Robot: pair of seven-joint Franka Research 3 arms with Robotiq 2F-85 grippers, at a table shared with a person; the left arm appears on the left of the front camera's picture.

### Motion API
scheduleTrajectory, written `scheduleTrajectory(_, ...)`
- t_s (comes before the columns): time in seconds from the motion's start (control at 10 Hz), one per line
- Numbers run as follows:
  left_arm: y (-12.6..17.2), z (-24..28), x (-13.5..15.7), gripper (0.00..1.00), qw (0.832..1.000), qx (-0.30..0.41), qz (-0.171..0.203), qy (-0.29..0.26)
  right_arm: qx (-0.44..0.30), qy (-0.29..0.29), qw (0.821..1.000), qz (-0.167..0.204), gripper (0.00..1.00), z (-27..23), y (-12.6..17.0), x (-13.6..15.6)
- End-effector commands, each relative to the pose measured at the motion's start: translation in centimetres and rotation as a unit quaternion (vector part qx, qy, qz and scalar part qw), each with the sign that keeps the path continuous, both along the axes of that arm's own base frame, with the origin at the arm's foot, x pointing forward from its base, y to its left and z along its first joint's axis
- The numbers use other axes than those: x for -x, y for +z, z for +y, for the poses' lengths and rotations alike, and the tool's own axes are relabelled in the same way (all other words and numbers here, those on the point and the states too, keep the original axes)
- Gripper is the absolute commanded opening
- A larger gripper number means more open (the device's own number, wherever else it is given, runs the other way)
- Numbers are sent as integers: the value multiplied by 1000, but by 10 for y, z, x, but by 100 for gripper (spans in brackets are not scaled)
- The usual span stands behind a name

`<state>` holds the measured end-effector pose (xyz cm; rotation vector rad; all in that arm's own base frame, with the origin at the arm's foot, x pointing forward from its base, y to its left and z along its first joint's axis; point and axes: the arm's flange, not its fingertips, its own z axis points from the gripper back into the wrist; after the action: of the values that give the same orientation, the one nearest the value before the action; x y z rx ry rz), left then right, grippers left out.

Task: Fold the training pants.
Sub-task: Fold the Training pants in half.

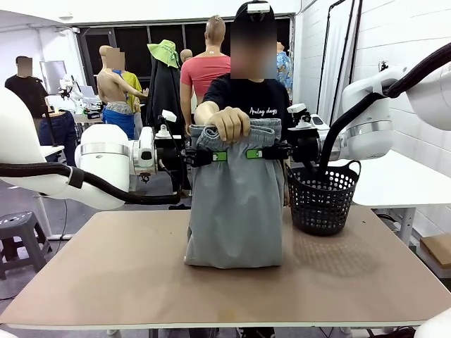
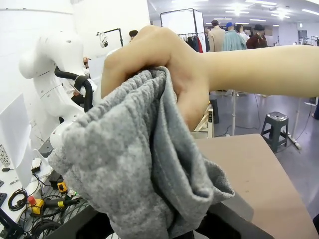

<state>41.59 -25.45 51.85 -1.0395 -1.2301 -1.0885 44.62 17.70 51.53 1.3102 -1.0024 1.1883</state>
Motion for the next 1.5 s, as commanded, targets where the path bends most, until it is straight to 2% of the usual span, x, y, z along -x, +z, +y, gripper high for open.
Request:
scheduleTrajectory(0.0,2,0,1,0,1000,7,0,3,-1,1,1000,-1,0,1,2,1)
scheduleTrajectory(1.4,2,0,1,0,1000,7,0,3,-1,1,1000,-1,0,1,2,1)
